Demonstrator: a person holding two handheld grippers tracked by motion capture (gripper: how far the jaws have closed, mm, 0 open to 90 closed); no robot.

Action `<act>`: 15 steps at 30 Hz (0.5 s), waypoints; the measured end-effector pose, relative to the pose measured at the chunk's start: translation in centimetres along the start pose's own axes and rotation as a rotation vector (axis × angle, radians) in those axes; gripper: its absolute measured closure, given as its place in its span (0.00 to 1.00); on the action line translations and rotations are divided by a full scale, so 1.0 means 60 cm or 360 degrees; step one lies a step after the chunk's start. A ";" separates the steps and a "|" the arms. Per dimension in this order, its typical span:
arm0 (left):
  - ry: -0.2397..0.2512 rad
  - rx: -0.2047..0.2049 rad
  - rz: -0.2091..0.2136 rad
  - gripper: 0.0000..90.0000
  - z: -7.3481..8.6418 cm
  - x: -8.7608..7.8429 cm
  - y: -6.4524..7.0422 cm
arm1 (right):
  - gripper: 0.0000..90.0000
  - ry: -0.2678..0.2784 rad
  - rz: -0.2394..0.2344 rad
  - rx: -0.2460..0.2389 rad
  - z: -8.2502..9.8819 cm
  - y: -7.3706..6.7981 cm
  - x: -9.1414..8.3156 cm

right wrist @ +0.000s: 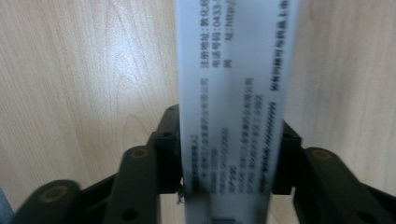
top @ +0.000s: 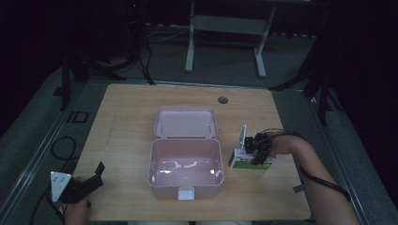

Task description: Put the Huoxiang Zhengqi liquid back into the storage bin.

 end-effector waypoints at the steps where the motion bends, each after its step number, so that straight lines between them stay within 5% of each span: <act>1: -0.0002 0.0002 0.0000 0.00 0.000 0.000 0.000 | 0.66 -0.0001 -0.0008 -0.0004 -0.001 0.000 0.003; 15: -0.0001 0.0001 -0.0003 0.00 0.000 0.000 0.000 | 0.70 -0.0039 -0.0060 0.0031 0.000 -0.003 -0.007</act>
Point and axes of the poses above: each handheld gripper's, and its own axes: x roughly forward along the jaws, z roughly out of its underside, y roughly to its right, the point moved 1 cm from there along x, roughly forward along the jaws, and after that the axes turned 3 degrees about x, right-handed, at the moved point
